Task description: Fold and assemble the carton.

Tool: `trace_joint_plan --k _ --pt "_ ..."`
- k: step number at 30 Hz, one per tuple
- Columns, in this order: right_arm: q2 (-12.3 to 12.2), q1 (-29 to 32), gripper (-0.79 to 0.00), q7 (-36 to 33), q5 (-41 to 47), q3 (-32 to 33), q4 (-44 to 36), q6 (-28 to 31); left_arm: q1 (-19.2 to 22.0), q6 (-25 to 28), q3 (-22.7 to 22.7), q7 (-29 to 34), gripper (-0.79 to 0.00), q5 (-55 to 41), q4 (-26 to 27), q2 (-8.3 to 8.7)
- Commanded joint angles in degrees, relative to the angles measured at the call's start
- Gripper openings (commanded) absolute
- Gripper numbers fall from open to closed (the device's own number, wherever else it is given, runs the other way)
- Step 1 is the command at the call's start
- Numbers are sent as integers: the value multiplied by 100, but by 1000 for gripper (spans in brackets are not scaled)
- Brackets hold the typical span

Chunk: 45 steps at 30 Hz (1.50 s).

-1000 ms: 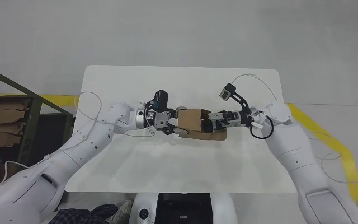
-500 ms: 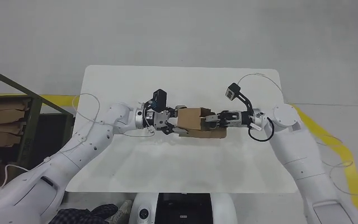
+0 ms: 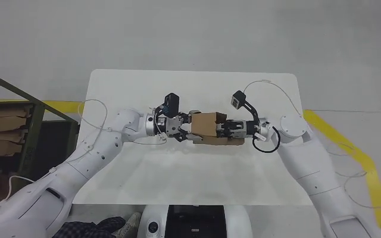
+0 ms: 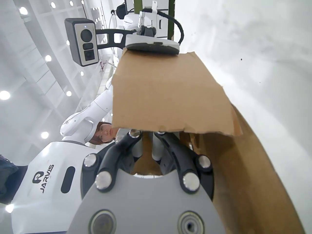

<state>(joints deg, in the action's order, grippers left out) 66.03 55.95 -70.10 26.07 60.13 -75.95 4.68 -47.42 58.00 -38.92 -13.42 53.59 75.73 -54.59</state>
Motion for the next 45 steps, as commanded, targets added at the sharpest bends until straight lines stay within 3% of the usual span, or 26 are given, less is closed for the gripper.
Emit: trace_joint_plan --k 1,29,45 --pt "18 -27 -785 29 52 -53 33 -4 -6 0 -12 25 -277 -8 11 -19" --pt "206 -334 -785 -71 352 -584 349 106 -167 0 -239 247 -286 -61 152 -140" --pt "-11 -40 -785 -190 300 133 359 227 -365 -6 -490 217 -308 14 -46 -123"
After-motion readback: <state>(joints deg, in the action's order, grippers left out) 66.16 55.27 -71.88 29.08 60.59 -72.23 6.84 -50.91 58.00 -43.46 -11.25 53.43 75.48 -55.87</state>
